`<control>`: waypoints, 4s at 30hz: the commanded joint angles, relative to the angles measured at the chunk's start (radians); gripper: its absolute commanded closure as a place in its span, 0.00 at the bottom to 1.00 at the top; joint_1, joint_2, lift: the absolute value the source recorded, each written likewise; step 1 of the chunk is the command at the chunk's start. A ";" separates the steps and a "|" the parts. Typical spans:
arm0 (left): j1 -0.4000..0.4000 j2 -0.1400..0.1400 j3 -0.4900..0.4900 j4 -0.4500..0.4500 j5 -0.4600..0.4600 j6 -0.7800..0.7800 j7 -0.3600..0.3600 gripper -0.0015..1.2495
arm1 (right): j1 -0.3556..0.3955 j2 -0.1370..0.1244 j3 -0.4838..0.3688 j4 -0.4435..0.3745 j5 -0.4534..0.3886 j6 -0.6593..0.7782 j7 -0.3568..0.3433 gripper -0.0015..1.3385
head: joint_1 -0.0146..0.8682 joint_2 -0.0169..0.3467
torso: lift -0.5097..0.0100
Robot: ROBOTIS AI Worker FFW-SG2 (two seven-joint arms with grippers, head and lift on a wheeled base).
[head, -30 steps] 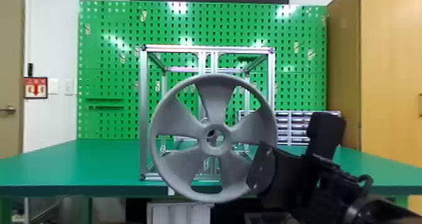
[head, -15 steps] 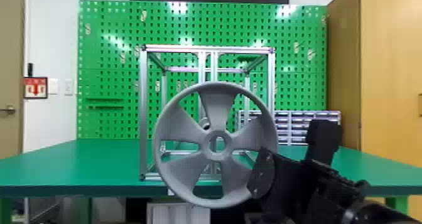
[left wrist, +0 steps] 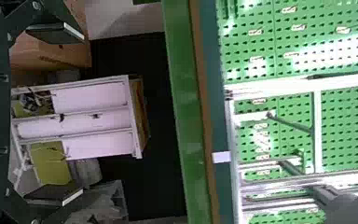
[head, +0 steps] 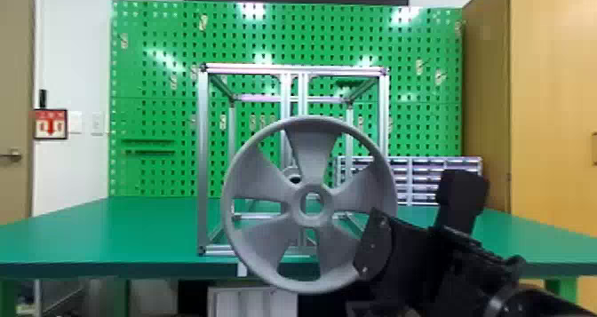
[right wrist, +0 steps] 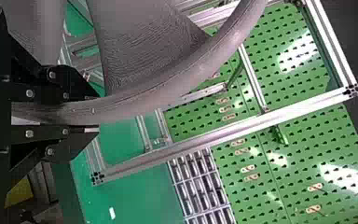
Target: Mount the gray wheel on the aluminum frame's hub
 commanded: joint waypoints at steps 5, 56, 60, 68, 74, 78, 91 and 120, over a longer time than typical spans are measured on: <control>-0.062 0.020 -0.073 -0.113 0.102 0.105 0.075 0.12 | 0.000 0.001 0.002 0.001 0.012 -0.006 0.000 0.84 | 0.01 0.06 | 0.02; -0.367 -0.008 -0.172 -0.203 0.625 0.098 0.302 0.18 | -0.001 0.001 0.050 0.040 0.042 -0.046 0.000 0.84 | 0.01 0.06 | 0.02; -0.387 -0.014 -0.178 -0.183 0.617 0.076 0.302 0.19 | 0.000 0.001 0.055 0.040 0.041 -0.048 0.000 0.84 | 0.01 0.06 | 0.02; -0.421 -0.030 -0.195 -0.146 0.608 0.039 0.302 0.31 | 0.002 0.001 0.061 0.040 0.038 -0.051 0.000 0.84 | 0.01 0.06 | 0.02; -0.424 -0.036 -0.185 -0.133 0.597 0.029 0.302 0.38 | 0.003 0.001 0.062 0.040 0.030 -0.055 0.000 0.84 | 0.01 0.06 | 0.02; -0.424 -0.039 -0.182 -0.133 0.580 0.029 0.302 0.38 | 0.005 0.001 0.062 0.040 0.029 -0.057 0.000 0.84 | 0.01 0.06 | 0.02; -0.427 -0.043 -0.169 -0.130 0.567 0.029 0.302 0.58 | 0.006 0.001 0.065 0.040 0.024 -0.062 0.000 0.84 | 0.01 0.06 | 0.02; -0.478 -0.051 -0.187 -0.085 0.498 0.012 0.331 0.71 | -0.009 0.001 0.074 0.075 0.042 -0.125 0.015 0.84 | 0.01 0.06 | 0.02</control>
